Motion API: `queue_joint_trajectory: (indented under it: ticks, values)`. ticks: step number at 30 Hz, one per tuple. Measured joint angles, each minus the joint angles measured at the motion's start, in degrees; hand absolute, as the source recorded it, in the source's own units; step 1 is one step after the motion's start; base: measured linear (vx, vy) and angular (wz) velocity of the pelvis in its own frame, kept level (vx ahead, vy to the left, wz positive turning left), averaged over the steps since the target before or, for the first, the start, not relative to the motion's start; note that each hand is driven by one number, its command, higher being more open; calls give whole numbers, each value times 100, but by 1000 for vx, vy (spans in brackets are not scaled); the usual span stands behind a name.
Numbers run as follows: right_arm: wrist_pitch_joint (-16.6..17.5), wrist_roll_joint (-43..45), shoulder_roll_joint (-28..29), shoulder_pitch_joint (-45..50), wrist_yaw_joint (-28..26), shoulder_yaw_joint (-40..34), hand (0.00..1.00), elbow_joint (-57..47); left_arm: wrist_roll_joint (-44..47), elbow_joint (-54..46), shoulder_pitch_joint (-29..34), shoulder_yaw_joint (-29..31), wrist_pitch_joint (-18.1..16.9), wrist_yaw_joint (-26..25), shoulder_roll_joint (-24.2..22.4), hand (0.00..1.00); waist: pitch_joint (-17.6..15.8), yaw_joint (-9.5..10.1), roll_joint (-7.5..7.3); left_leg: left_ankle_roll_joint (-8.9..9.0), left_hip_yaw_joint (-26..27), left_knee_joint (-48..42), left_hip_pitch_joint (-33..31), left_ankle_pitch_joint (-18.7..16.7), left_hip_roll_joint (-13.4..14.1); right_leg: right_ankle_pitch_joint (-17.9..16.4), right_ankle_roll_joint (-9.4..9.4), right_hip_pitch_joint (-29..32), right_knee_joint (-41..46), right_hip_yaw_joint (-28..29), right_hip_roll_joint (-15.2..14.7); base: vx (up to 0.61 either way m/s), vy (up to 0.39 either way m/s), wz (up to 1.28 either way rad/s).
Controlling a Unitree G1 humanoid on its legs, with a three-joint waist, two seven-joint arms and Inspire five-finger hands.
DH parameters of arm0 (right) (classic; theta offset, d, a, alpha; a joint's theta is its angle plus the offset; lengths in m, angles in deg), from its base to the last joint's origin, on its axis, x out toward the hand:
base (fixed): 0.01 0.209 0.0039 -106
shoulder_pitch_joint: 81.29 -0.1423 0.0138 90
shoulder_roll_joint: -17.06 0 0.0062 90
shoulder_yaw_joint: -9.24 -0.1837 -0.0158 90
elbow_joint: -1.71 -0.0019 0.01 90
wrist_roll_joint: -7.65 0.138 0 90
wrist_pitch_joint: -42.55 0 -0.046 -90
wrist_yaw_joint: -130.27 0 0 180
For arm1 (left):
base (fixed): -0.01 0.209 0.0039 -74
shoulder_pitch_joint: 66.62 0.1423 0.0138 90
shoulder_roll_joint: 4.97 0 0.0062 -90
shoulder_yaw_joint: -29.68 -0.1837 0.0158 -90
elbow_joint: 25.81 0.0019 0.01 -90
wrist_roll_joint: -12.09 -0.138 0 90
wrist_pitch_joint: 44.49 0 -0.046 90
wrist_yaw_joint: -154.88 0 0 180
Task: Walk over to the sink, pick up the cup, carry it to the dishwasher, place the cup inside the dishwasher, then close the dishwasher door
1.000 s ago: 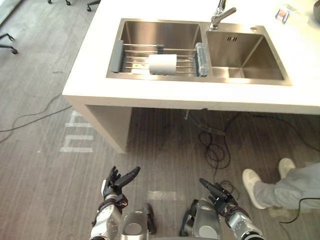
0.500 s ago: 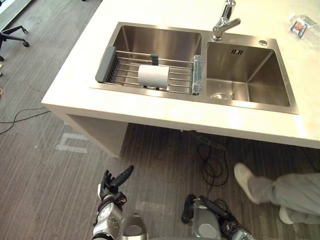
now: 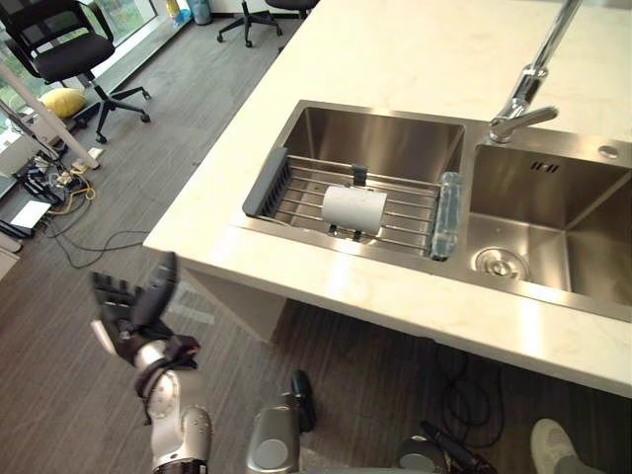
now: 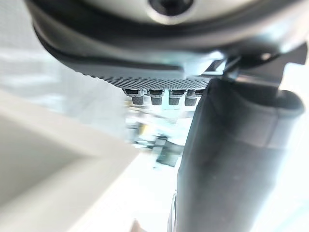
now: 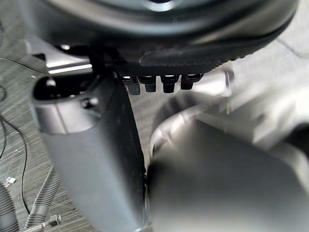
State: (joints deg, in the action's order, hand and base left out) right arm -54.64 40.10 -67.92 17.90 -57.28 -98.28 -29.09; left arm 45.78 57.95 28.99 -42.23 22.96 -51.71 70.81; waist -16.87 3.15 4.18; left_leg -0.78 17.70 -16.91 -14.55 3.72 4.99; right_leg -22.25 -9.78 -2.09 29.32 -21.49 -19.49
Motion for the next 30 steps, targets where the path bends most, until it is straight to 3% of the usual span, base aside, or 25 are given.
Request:
queue_joint_trajectory:
  ticks: [3,6,8,12,14,17,19,26,30]
  values:
    - [-58,74,44,11,42,13,100,64,-131,-568,-49,304,-524,-311,19,100,41,1,-2,77,22,107,85,-116,-60,29,20,-121,-308,86,84,149,-13,-4]
    - [-113,198,53,92,67,-11,100,217,-220,-849,-190,254,-940,-364,132,100,256,-27,1,83,40,539,257,76,-102,250,-67,-320,-831,79,208,161,-85,1]
    - [-197,236,74,142,25,-129,100,306,-244,-956,-486,-74,-1050,-195,360,100,401,-86,-2,149,20,896,415,230,-97,397,-40,-469,-1160,53,347,126,-98,2]
    - [-306,236,143,265,-193,-474,100,341,-483,-998,-931,-1068,-1027,674,734,100,571,-236,-6,262,75,1478,725,490,-55,579,34,-612,-1489,84,536,56,-75,-15]
    - [-315,222,179,272,-244,-604,100,338,-545,-1077,-1186,-1974,-677,1472,940,100,621,-336,-3,302,260,1718,914,565,-9,661,43,-609,-1602,244,594,29,-43,-41]
    - [-322,229,206,273,-251,-710,100,309,-757,-1103,-1540,-2794,20,2227,1178,100,661,-477,11,302,353,1810,979,579,-10,748,39,-596,-1709,315,595,20,9,-26]
    - [-331,229,205,252,-249,-709,100,296,-1058,-1097,-1733,-3178,396,2462,1345,100,685,-549,15,305,353,1872,1005,583,-6,836,28,-569,-1809,395,601,16,49,-29]
    - [-353,452,190,283,-189,-711,100,295,-2560,-437,-2219,-3362,1472,2329,1813,100,778,-587,27,302,343,1927,1053,585,-6,1090,0,-516,-2053,512,579,-19,43,-22]
    - [-357,550,188,300,-132,-705,100,304,-2670,-190,-2218,-3330,1707,1972,2159,100,838,-585,34,334,326,2130,1104,640,-41,1120,-17,-464,-2085,511,581,-63,41,-3]
